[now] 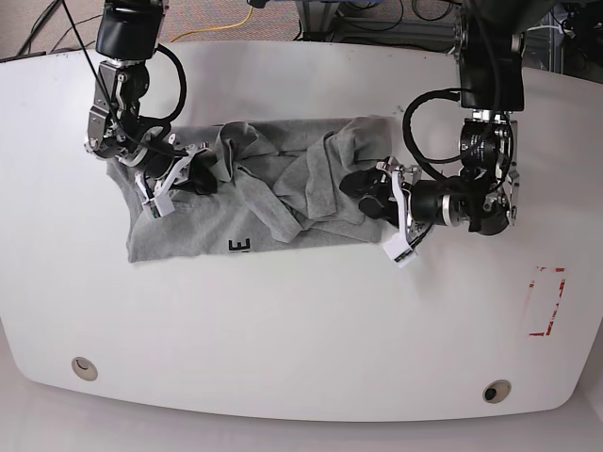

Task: Layout the t-shirt on the table in an organized manner, then fold the t-shirt properly
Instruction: 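Lower the folded end onto the shirt middle with the left gripper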

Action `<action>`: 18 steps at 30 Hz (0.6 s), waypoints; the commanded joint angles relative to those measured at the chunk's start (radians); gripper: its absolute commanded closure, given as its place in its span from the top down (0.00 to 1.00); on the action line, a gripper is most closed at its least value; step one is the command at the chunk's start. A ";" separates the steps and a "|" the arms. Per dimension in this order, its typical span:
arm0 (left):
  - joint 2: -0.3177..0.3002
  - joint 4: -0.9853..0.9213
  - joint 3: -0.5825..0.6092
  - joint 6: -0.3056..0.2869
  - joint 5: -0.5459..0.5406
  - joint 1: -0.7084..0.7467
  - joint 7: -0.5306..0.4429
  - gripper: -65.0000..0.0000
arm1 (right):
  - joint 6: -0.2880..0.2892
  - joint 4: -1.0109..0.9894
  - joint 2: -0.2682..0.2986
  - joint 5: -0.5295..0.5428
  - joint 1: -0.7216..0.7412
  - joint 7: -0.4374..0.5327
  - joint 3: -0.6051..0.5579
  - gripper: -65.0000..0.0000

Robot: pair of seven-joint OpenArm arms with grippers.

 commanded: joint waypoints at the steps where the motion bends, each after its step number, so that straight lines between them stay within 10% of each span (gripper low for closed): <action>1: 0.001 0.012 -0.003 -0.001 -0.002 -0.024 -0.020 0.55 | -0.031 -0.025 -0.004 -0.144 -0.021 -0.150 -0.012 0.03; 14: 0.072 0.018 -0.002 -0.001 0.133 -0.034 -0.024 0.55 | -0.031 -0.025 -0.005 -0.144 -0.021 -0.150 -0.012 0.03; 18: 0.079 0.018 -0.002 0.085 0.133 -0.054 -0.024 0.55 | -0.031 -0.025 -0.005 -0.144 -0.021 -0.150 -0.012 0.03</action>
